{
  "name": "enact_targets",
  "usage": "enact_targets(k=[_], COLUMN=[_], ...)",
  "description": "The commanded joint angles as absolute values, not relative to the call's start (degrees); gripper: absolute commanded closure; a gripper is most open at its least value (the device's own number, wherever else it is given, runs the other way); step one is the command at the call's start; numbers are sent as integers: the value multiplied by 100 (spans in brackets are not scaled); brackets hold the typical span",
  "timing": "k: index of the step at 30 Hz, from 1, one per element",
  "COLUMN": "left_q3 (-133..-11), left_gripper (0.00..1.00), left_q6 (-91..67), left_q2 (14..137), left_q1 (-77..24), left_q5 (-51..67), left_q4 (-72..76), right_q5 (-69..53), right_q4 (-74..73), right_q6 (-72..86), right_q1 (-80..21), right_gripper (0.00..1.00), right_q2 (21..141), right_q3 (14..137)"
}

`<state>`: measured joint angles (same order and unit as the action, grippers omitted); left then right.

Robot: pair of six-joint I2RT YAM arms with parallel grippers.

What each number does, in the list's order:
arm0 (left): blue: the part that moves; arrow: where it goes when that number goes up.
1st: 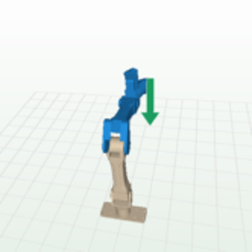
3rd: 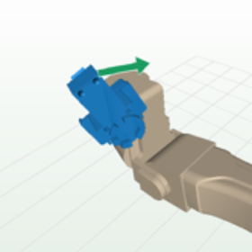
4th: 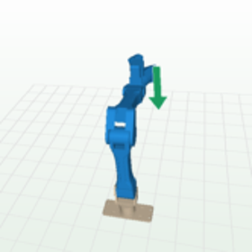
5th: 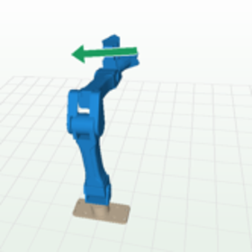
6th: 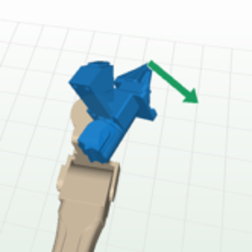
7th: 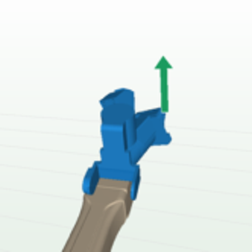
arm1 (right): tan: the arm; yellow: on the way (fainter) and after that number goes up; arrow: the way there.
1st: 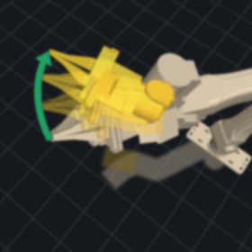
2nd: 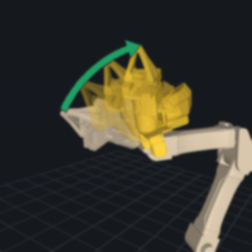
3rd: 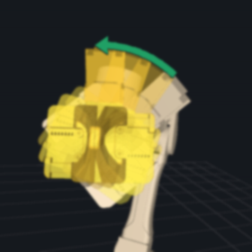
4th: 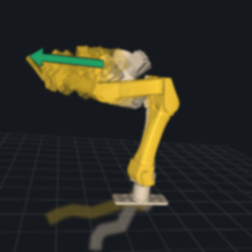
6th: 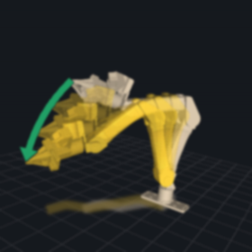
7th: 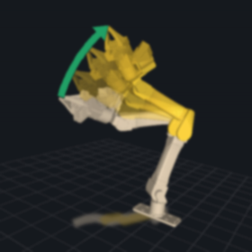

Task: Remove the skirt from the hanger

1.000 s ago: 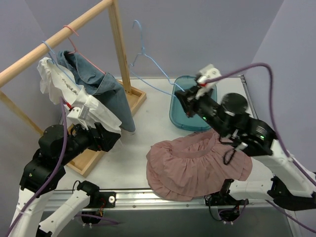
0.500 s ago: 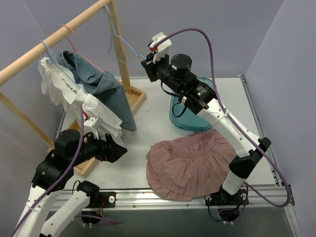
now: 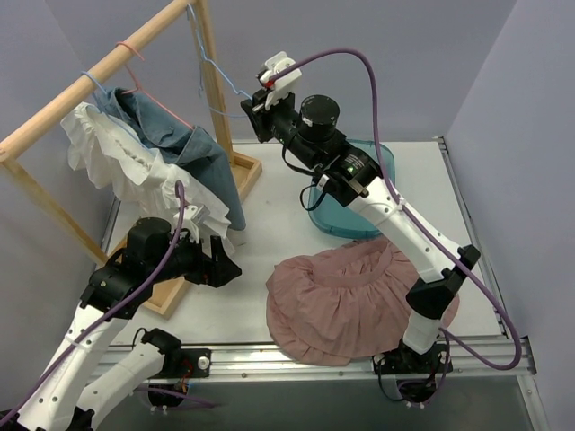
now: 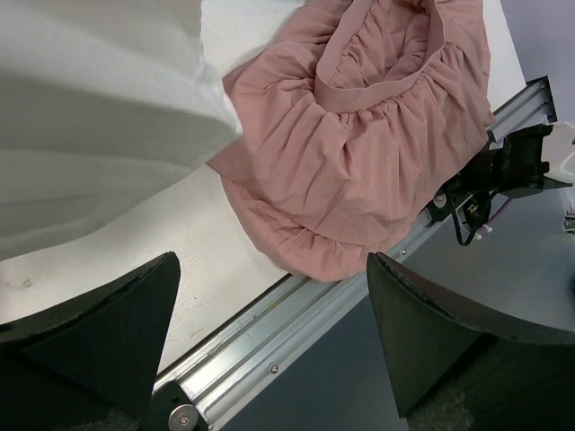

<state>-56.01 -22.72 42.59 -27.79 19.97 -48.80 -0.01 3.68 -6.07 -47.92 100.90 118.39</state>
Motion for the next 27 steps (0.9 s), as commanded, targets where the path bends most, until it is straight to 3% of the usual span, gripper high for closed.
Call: enact_targets(k=[1, 13, 27], left_q3=[-5660, -5572, -5528], left_gripper=[6, 6, 6], left_q6=[-2162, -2259, -2320], left_q2=[4351, 4430, 4561], left_q1=[-2839, -2979, -3392], left_q5=[2083, 1925, 1767], left_q4=[-4535, -4395, -4280], right_q5=[237, 642, 633], right_q4=[852, 993, 1099], right_q6=[-756, -993, -1266], right_q1=[-4974, -5353, -5344], right_gripper=[100, 100, 100], right_q2=[9704, 9123, 9501], right_q3=[11918, 11408, 12216])
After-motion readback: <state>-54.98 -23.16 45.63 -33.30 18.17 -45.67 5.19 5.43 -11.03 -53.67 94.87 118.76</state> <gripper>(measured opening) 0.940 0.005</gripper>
